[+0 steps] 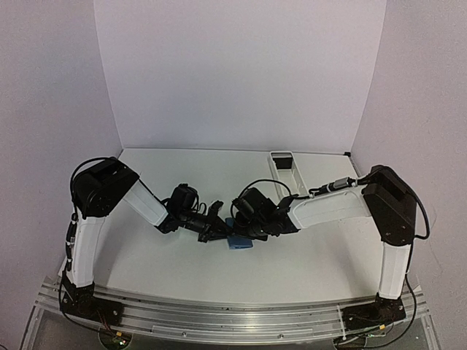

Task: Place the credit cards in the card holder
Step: Close the card holder at the center of the board.

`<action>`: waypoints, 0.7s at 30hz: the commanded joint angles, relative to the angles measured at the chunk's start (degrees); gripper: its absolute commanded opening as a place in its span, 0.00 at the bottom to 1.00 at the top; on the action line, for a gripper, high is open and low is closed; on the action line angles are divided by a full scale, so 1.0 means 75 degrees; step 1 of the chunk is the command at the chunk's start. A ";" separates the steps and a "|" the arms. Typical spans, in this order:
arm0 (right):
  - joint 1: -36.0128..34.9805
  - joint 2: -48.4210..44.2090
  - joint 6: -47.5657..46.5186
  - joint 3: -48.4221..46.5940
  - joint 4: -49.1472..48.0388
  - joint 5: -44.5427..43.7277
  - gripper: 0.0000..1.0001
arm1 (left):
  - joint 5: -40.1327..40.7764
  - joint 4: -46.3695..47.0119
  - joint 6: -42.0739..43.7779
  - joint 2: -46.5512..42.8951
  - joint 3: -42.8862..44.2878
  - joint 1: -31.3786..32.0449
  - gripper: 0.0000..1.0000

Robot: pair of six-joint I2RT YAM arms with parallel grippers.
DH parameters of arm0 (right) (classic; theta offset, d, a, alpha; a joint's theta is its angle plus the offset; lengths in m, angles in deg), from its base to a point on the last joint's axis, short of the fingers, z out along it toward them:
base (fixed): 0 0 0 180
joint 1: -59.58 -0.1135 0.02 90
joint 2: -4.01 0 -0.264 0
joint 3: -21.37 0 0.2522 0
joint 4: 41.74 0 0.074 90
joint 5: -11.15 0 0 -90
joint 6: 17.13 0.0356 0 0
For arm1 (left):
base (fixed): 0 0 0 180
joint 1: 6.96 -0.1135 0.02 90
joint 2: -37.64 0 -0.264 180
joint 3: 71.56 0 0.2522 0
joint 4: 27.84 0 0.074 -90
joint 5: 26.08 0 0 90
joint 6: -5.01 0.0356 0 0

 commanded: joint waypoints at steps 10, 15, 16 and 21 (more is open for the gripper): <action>-0.0038 0.0215 -0.0461 -0.0493 0.0928 -0.0360 0.00 | 0.0615 -0.1676 0.0155 0.0948 -0.0338 0.0144 0.00; -0.0039 0.0380 -0.0466 -0.0589 0.0804 -0.0138 0.00 | 0.0594 -0.1668 0.0145 0.0976 -0.0334 0.0144 0.00; -0.0033 0.0345 -0.0476 -0.0584 0.0720 -0.0118 0.00 | 0.0594 -0.1664 0.0144 0.0981 -0.0338 0.0144 0.00; 0.0058 -0.0167 -0.0230 -0.0016 -0.0368 -0.0077 0.00 | 0.0578 -0.1619 0.0109 0.0971 -0.0329 0.0150 0.00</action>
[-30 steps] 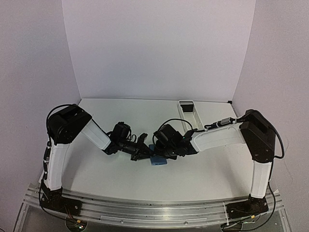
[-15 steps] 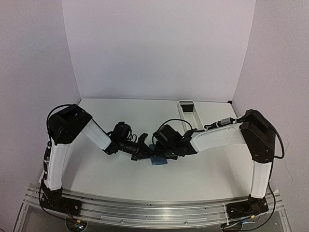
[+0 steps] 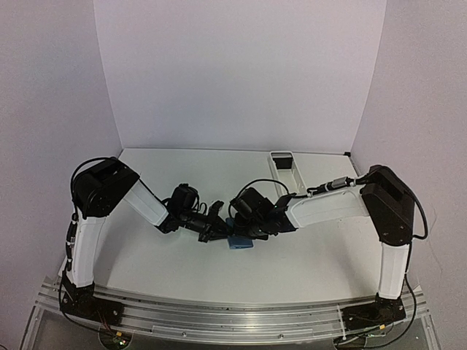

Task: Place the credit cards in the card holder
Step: Close the card holder at the center of the board.

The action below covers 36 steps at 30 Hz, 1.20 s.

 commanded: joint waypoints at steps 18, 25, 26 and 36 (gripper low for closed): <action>0.0064 -0.0717 0.0451 0.0606 -0.0954 -0.0193 0.00 | 0.0533 -0.1584 0.0129 0.0915 -0.0433 0.0129 0.00; 0.0064 -0.0489 0.0407 0.0408 -0.1121 0.0036 0.00 | 0.0538 -0.1556 0.0082 0.0952 -0.0380 0.0132 0.00; 0.0064 -0.0449 0.0439 0.0441 -0.1177 0.0050 0.00 | 0.0533 -0.1556 0.0082 0.0948 -0.0383 0.0129 0.00; 0.0064 -0.0333 0.0519 0.0826 -0.1514 -0.0018 0.00 | 0.0496 -0.1556 0.0070 0.0963 -0.0415 0.0129 0.00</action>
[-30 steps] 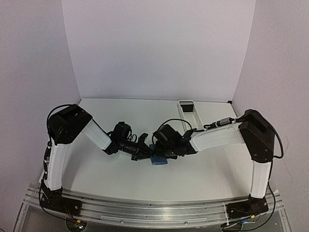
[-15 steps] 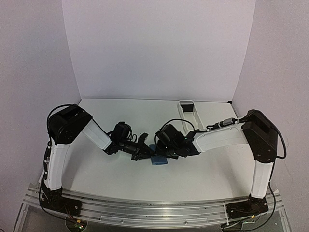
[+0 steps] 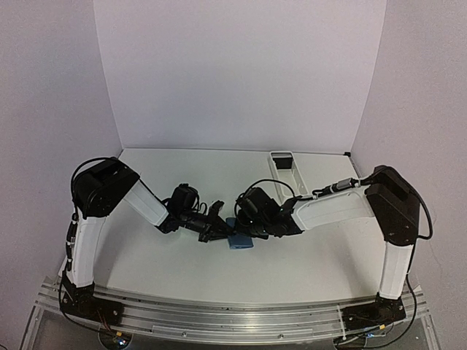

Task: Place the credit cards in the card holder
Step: Close the card holder at the center of the board.

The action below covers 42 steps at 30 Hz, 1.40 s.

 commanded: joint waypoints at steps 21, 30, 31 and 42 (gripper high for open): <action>0.0006 0.0006 0.0086 -0.0154 -0.0732 0.0252 0.00 | 0.0534 -0.1608 0.0068 0.0985 -0.0347 0.0123 0.00; 0.0009 -0.0010 0.0339 0.0286 -0.0789 0.0225 0.00 | 0.0518 -0.1621 0.0056 0.1006 -0.0338 0.0123 0.00; 0.0009 -0.0069 0.0341 0.0362 -0.0789 0.0191 0.00 | 0.0516 -0.1620 0.0056 0.1018 -0.0335 0.0126 0.00; 0.0008 -0.0355 -0.0040 0.0294 -0.0393 -0.0227 0.00 | 0.0501 -0.1679 0.0079 0.1035 -0.0282 0.0126 0.00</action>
